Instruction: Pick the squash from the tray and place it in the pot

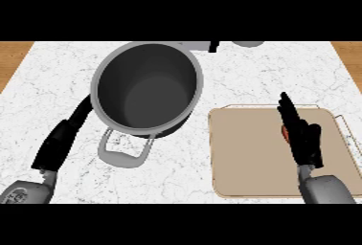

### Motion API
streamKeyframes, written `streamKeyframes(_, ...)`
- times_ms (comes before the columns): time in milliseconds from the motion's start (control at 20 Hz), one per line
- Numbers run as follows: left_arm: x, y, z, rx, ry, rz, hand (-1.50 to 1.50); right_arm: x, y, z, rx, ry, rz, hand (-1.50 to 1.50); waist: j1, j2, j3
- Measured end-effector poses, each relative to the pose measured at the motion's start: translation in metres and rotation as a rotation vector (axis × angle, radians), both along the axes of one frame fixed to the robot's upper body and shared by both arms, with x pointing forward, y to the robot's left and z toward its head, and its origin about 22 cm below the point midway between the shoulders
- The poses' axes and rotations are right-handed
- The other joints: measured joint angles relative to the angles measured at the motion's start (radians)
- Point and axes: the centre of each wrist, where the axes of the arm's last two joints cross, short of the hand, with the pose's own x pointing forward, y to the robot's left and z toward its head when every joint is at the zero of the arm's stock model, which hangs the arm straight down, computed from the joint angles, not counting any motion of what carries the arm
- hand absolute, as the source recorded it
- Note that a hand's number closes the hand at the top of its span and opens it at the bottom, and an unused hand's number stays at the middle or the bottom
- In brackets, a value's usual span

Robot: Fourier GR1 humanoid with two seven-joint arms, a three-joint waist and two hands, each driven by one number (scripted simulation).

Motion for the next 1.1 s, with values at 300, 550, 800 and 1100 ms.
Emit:
streamKeyframes(300, 0.000, 0.039, 0.003, 0.064, 0.037, 0.223, 0.00, 0.022, -0.012, 0.029, -0.084, -0.092, -0.174, 1.50, 0.005, 0.002, 0.004)
streamKeyframes(550, -0.009, 0.056, -0.011, 0.047, 0.154, 0.376, 0.00, 0.020, -0.063, 0.038, -0.419, -0.250, -0.546, -1.50, -0.013, 0.003, -0.002)
streamKeyframes(800, -0.005, 0.053, -0.009, 0.036, 0.218, 0.441, 0.00, 0.015, -0.026, 0.019, -0.570, -0.352, -0.684, -1.50, -0.009, 0.000, 0.001)
streamKeyframes(1100, -0.005, 0.055, -0.009, 0.041, 0.247, 0.480, 0.00, 0.003, -0.010, 0.026, -0.711, -0.213, -0.675, -1.50, -0.019, -0.006, -0.001)
